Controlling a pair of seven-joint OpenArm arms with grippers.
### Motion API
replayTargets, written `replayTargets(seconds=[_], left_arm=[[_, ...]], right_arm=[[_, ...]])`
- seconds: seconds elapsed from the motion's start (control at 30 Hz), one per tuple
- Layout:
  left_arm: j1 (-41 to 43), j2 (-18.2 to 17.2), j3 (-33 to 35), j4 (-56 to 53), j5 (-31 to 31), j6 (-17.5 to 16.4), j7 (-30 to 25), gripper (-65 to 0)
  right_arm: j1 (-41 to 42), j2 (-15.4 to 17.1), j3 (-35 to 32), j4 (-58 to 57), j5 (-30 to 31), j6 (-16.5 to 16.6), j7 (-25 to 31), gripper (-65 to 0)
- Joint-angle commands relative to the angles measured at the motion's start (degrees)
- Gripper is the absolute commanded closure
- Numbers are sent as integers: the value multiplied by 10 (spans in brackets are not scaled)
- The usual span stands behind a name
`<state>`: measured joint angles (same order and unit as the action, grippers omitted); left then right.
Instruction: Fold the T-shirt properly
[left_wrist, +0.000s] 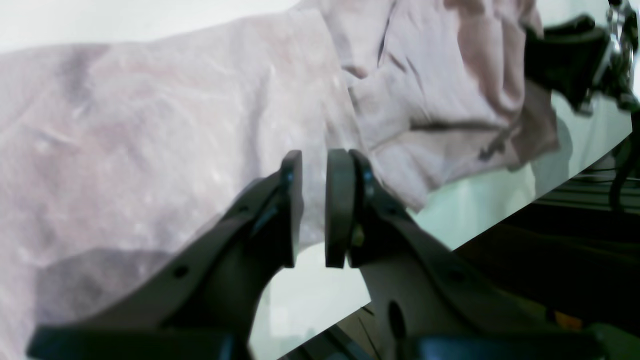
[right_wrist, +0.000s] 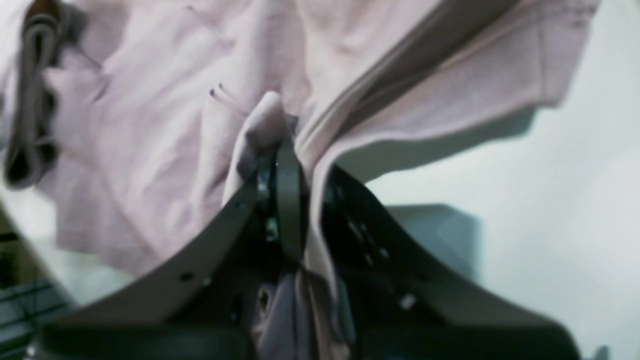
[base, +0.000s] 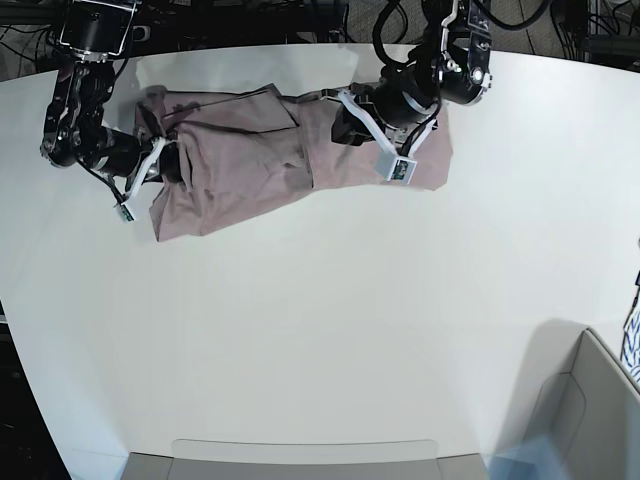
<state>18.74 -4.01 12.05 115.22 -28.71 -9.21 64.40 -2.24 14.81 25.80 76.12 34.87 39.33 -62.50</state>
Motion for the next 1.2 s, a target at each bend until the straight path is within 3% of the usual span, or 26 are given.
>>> replayTargets(seconds=[0.0, 0.1, 0.3, 0.5, 0.6, 0.7, 0.87, 1.17], left_arm=[[-2, 0, -1, 13, -10, -3, -9, -83], [-2, 0, -1, 13, -10, -3, -9, -83], [10, 0, -2, 13, -10, -3, -9, -83], [23, 0, -29, 13, -10, -3, -9, -83], [26, -1, -59, 13, -10, -3, -6, -83], [42, -21, -110, 13, -10, -4, -3, -83], [55, -52, -172, 12, -10, -4, -3, -83], [61, -55, -183, 10, -10, -5, -4, -83]], right_arm=[[11, 11, 2, 2, -64, 7, -22, 0], [34, 20, 11, 4, -93, 7, -22, 0], [99, 77, 89, -20, -152, 7, -22, 0], [99, 99, 79, 64, -181, 0, -26, 0], [71, 78, 41, 144, -209, -24, -27, 0], [33, 31, -2, 244, -253, -51, -33, 0], [-8, -47, -66, 377, -332, -53, -75, 0], [-5, -125, -252, 389, -496, -57, -75, 0]])
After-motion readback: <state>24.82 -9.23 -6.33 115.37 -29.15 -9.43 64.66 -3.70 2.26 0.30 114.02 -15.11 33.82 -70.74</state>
